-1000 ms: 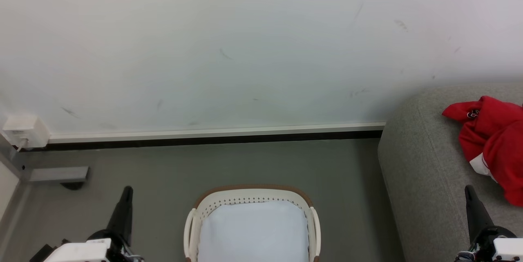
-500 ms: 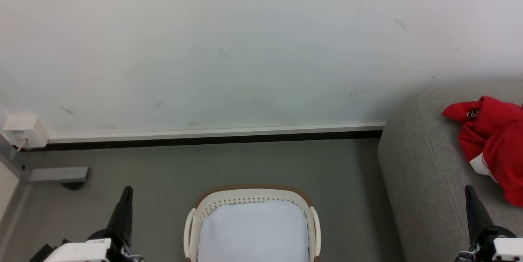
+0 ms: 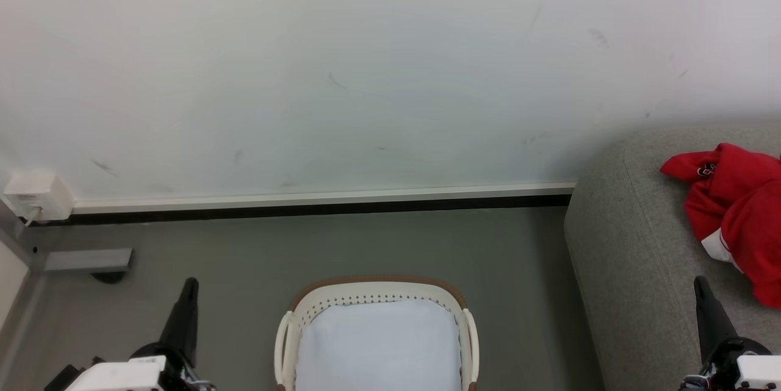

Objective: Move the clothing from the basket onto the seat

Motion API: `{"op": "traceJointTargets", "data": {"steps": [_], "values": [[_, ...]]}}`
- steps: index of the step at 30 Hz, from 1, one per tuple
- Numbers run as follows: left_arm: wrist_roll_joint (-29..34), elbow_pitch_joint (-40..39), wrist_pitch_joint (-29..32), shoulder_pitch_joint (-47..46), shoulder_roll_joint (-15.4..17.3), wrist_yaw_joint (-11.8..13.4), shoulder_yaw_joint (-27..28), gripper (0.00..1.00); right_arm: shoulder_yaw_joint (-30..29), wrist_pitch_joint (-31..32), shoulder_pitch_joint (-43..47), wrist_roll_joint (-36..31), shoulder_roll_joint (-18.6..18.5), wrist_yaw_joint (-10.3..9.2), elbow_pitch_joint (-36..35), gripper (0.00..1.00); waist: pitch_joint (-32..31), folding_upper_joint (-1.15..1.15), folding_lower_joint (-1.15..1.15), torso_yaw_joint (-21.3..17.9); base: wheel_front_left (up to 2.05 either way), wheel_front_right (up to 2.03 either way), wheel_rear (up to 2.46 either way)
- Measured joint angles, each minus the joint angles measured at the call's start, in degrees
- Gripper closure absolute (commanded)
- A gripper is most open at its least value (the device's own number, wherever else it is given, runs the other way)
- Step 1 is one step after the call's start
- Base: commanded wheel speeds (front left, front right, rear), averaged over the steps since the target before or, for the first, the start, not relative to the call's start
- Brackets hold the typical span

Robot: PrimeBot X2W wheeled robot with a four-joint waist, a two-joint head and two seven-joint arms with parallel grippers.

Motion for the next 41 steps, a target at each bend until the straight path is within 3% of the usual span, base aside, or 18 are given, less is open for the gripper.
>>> {"op": "traceJointTargets", "data": {"steps": [41], "values": [[0.0,0.0,0.01,0.0,0.0,0.0,0.02,1.0,-0.02,0.01,0.0,0.0,0.01,0.0,0.0,1.0,0.0,0.0,0.0,0.0,0.0,0.0,0.0]]}}
